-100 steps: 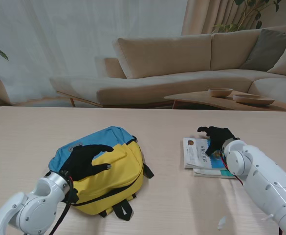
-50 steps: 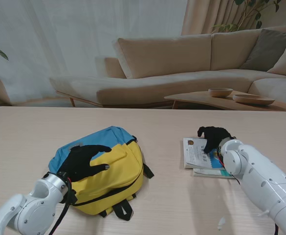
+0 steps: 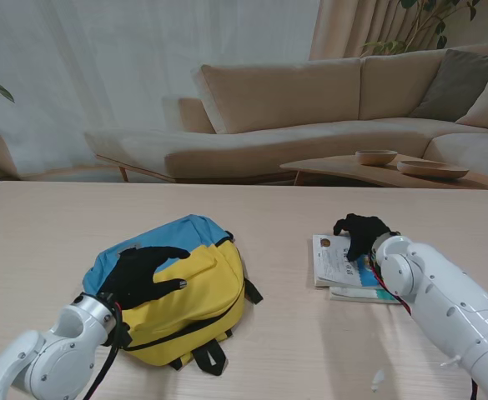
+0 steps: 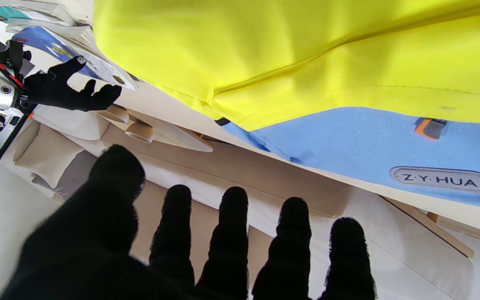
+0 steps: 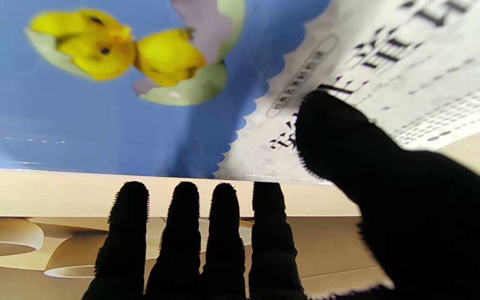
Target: Pack books into the school bag then zip close the school bag
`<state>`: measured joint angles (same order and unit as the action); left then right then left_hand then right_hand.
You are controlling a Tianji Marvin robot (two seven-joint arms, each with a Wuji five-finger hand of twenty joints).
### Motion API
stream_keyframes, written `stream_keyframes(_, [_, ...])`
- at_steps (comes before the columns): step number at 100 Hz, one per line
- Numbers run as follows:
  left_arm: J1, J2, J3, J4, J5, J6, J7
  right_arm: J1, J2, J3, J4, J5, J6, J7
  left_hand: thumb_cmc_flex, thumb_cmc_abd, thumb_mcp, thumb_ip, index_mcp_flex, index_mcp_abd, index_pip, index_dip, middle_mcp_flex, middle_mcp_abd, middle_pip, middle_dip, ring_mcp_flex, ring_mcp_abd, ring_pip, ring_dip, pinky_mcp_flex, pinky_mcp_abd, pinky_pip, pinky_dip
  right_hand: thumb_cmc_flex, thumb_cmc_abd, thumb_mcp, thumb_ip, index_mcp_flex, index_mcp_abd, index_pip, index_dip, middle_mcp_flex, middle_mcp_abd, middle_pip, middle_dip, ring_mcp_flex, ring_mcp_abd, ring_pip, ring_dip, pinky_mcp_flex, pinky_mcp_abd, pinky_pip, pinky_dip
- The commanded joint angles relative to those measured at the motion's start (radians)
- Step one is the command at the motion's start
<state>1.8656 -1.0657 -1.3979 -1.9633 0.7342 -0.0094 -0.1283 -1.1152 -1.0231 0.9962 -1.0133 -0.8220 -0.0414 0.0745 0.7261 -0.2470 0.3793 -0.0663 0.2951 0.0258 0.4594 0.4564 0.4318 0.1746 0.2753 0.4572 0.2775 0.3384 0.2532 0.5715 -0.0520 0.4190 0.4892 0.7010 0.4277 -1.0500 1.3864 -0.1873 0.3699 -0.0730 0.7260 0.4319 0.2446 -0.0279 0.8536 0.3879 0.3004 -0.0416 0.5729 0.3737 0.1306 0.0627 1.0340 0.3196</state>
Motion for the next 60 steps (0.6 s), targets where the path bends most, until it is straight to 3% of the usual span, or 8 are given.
stream_keyframes(1, [0.01,-0.006,-0.002,-0.012,0.001,0.004,-0.014,-0.024,-0.018,-0.019,0.037,0.006,0.002,0.02,-0.007,-0.005,0.037,0.034,-0.003,-0.001,0.013,-0.006,0.005,-0.013,0.015,0.015,-0.02,-0.012,-0.021,-0.015,-0.008,-0.02,-0.043,0.016,0.088,-0.005,-0.059,0.013,0.061,-0.05,0.07,0.059,-0.026,0.027,0.041,0.02,-0.034,-0.017,0.028,0.013,-0.009,-0.008,0.007,-0.001])
stream_keyframes(20, [0.009,-0.006,-0.001,-0.011,0.002,0.006,-0.016,-0.019,-0.025,-0.038,0.054,0.026,0.004,-0.003,-0.007,-0.007,0.038,0.034,-0.008,0.0,0.012,-0.006,0.003,-0.013,0.015,0.015,-0.022,-0.013,-0.022,-0.015,-0.008,-0.02,-0.043,0.016,0.144,-0.012,-0.03,0.017,0.235,-0.165,0.364,0.371,-0.004,0.024,0.087,0.034,-0.017,-0.02,0.059,0.028,0.001,-0.009,0.018,0.005])
stream_keyframes(25, [0.008,-0.006,-0.001,-0.011,0.003,0.006,-0.017,-0.018,-0.027,-0.042,0.058,0.03,0.004,-0.011,-0.006,-0.007,0.038,0.034,-0.01,0.0,0.011,-0.006,0.002,-0.013,0.015,0.015,-0.023,-0.013,-0.022,-0.015,-0.008,-0.019,-0.043,0.016,0.172,-0.029,-0.036,-0.076,0.269,-0.186,0.438,0.413,0.009,0.025,0.095,0.038,-0.009,-0.017,0.066,0.032,0.006,-0.005,0.023,0.007])
stream_keyframes(33, [0.008,-0.006,-0.001,-0.011,0.003,0.007,-0.017,-0.018,-0.03,-0.047,0.063,0.033,0.003,-0.025,-0.007,-0.008,0.039,0.034,-0.015,0.002,0.011,-0.006,0.0,-0.015,0.016,0.015,-0.023,-0.012,-0.022,-0.015,-0.008,-0.02,-0.043,0.016,0.201,-0.036,-0.033,-0.118,0.33,-0.209,0.548,0.485,0.042,0.028,0.103,0.043,0.016,-0.012,0.077,0.037,0.015,0.002,0.029,0.01])
stream_keyframes(43, [0.008,-0.006,-0.001,-0.01,0.004,0.008,-0.016,-0.014,-0.035,-0.055,0.077,0.04,-0.003,-0.051,-0.008,-0.008,0.039,0.034,-0.018,0.003,0.011,-0.006,-0.002,-0.014,0.016,0.016,-0.024,-0.014,-0.022,-0.015,-0.008,-0.022,-0.043,0.016,0.221,-0.004,-0.034,-0.117,0.429,-0.228,0.603,0.563,0.108,0.031,0.104,0.047,0.054,-0.003,0.082,0.04,0.033,0.01,0.035,0.013])
stream_keyframes(60, [0.009,-0.006,-0.002,-0.01,0.005,0.008,-0.016,-0.012,-0.043,-0.058,0.096,0.045,-0.022,-0.101,-0.008,-0.009,0.04,0.034,-0.02,0.012,0.008,-0.008,-0.003,-0.016,0.017,0.016,-0.025,-0.014,-0.023,-0.016,-0.008,-0.021,-0.043,0.016,0.236,0.054,-0.024,-0.082,0.52,-0.254,0.595,0.623,0.272,0.034,0.063,0.04,0.168,0.023,0.085,0.04,0.09,0.043,0.048,0.018])
